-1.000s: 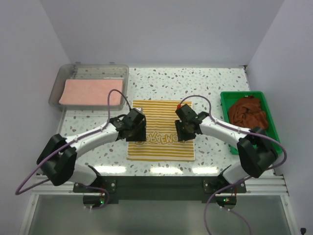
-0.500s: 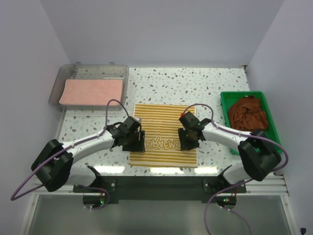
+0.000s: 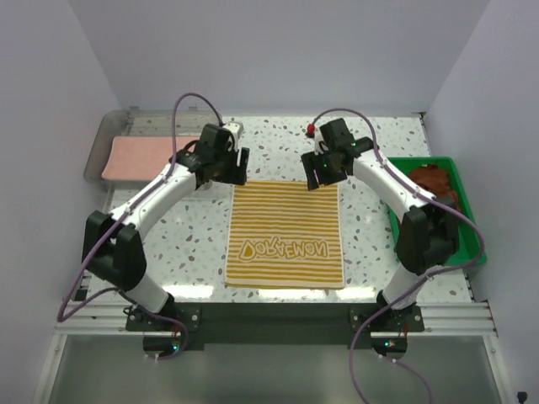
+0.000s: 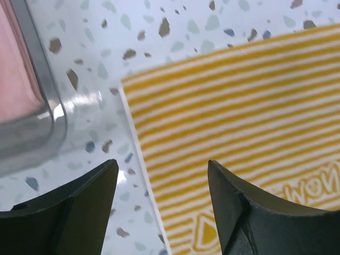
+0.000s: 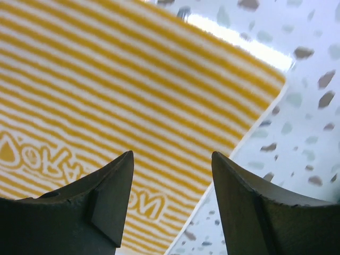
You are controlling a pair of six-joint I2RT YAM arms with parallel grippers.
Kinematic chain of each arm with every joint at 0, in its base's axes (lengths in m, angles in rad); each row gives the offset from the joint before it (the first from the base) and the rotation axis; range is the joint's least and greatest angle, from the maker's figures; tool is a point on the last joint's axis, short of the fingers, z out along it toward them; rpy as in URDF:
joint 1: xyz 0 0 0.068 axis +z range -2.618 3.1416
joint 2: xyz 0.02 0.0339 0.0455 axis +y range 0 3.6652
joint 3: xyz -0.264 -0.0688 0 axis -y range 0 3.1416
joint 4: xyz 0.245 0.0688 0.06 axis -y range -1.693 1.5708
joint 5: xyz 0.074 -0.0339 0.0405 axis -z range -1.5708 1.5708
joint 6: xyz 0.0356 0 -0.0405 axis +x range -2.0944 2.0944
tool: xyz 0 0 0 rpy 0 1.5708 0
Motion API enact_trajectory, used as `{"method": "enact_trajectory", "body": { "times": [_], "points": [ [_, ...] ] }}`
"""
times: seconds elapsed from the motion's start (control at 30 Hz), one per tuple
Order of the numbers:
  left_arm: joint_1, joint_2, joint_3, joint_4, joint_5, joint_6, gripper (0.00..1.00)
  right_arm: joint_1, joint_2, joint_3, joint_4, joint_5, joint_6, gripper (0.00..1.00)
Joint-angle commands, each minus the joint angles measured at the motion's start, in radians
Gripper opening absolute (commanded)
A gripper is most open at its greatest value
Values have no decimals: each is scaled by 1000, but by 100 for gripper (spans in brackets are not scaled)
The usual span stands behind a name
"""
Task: Fold and stack the towels
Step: Fold the towel
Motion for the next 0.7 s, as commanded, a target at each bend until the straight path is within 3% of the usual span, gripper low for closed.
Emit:
{"method": "enact_trajectory", "body": {
  "times": [0.0,0.13,0.3,0.67],
  "points": [
    [34,134,107,43,13,220,72,-78,107,137,-23,-83,-145,63],
    [49,321,269,31,40,361,66,-127,204,232,12,-105,-177,59],
    [69,436,371,55,67,443,63,-170,325,303,33,-66,-253,56],
    [85,561,410,70,152,517,63,-225,443,349,43,-122,-366,56]
  ]
}}
